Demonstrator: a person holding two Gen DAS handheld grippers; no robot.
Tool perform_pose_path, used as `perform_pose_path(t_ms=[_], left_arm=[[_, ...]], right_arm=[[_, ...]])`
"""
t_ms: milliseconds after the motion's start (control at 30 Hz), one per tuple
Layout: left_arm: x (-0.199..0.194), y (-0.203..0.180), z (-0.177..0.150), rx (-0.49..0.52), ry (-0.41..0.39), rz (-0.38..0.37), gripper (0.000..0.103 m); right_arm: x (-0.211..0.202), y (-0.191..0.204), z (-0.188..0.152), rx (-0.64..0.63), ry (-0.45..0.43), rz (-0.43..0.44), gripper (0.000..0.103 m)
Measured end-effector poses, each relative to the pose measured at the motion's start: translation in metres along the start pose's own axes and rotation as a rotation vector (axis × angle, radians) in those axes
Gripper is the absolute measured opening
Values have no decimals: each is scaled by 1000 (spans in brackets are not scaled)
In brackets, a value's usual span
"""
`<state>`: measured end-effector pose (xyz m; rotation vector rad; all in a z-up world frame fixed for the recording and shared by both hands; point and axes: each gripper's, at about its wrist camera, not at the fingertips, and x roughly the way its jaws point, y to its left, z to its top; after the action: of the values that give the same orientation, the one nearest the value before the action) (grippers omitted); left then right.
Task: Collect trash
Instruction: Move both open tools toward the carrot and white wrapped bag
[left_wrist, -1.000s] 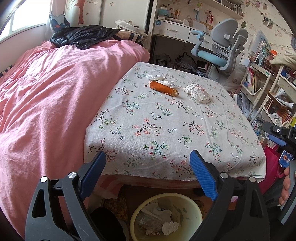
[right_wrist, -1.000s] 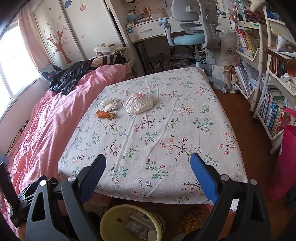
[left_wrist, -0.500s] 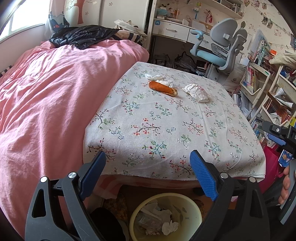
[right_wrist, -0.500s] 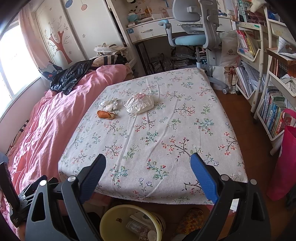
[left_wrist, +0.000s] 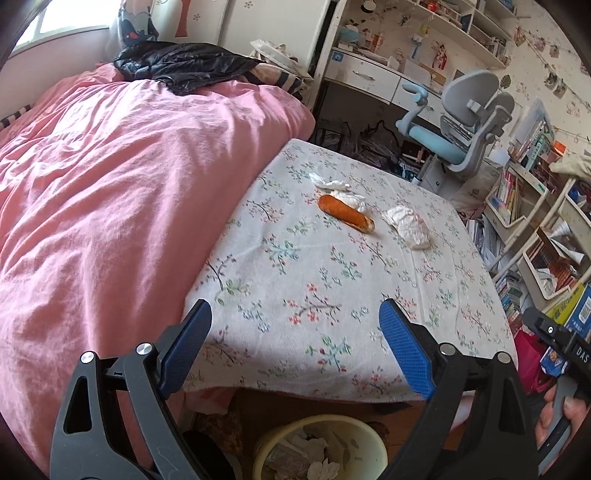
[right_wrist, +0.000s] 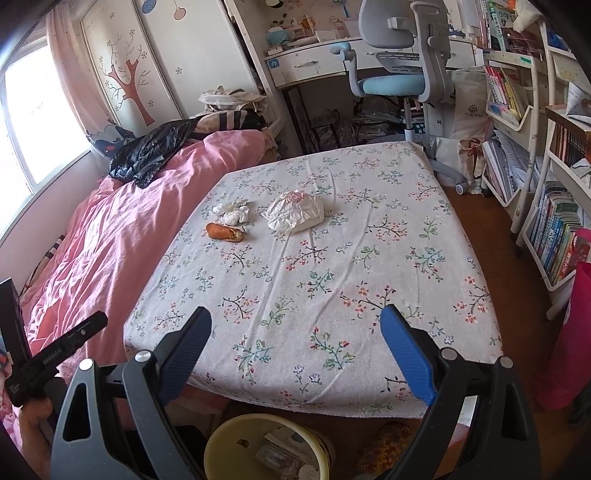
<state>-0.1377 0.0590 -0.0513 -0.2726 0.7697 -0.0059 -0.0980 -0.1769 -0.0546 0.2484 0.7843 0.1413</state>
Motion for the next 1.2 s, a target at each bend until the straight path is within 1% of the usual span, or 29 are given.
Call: perform_pose_path(t_ms=[167,233,333,433,633,700,833,1000,1033,1067,1100,1167,1200], left_arm=[[31,6,30,-18,11,16,88],[44,0,41,-6,16,5,88],[65,-13,55,9,24,-26,88],[91,-21,68,-13,43,-44,88],[146,-37,93,-93,81,-50,88],[163,-42,99,-110,97,-46,86],[199,-58,109,-109,138,-30,81],[235,-74,112,-84,189,35,75],[241,-78,111,-73,198,47,74],[243,-82,111,-50,186,66,74],[245,-86,111,-30,190,77,74],[249,-92,111,3,183,81,74],[251,-94,111,19,179,81,74]], right_arm=[[35,12,23,1,23,19,89],[51,16,33,-9,30,17,89],[79,21,47,-48,47,-13,89],[103,25,59,-97,55,-49,89],[142,23,80,-144,75,-77,89],[152,23,85,-172,82,-82,89],[174,25,91,-234,103,-81,89],[197,23,97,-288,129,-80,82],[200,22,99,-290,136,-75,78],[204,20,99,-291,144,-70,73],[207,19,99,-292,154,-64,71],[211,17,98,-290,175,-50,59],[212,15,98,-288,176,-42,57]])
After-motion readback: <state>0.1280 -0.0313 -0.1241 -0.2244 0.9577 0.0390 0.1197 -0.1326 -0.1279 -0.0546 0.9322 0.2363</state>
